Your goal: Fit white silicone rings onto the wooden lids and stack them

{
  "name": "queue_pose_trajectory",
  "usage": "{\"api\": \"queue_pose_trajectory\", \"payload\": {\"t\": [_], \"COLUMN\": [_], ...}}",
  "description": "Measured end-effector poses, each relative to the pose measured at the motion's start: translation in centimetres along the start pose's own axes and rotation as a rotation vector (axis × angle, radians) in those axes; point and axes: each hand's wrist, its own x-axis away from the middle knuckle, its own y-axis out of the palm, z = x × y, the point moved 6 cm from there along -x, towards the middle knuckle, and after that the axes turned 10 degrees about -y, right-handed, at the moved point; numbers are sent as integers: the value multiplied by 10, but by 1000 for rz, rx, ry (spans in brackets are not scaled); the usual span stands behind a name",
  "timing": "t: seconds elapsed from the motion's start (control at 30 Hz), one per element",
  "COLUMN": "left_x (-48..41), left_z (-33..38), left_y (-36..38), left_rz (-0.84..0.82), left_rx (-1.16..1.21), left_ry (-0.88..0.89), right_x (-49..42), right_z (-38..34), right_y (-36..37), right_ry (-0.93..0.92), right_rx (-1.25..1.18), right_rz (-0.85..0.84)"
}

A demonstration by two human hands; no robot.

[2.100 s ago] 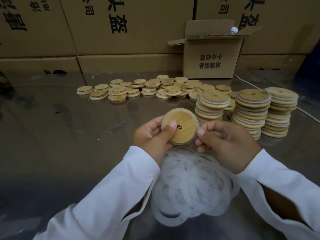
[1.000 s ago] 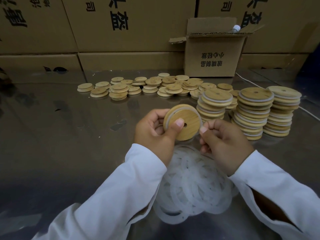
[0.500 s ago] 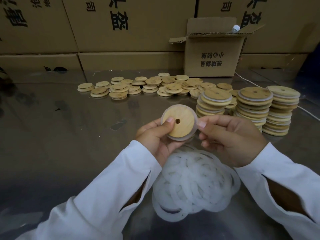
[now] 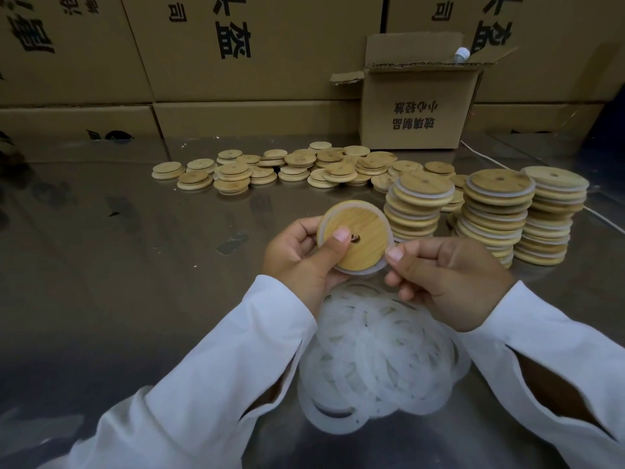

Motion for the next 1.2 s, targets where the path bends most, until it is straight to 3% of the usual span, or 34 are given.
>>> {"api": "queue_pose_trajectory", "payload": {"t": [0.3,0.73,1.03,1.2], "left_x": [-2,-1,-3,-3], "left_z": [0,4,-3,-6], "left_y": [0,0,-5,-5], "left_rz": [-14,-29,59,74], "left_rx": [20,-22,-31,-77], "left_ry": [-68,-16,-62,-30], "right_x": [-1,3,2,2], "right_z": [-2,-11,-7,-1], "right_y": [2,7,10,11], "right_ry": [-40,-70,-67,-25], "right_rx": [22,32,157,113], "right_rz": [-14,-21,-20,-13]}}
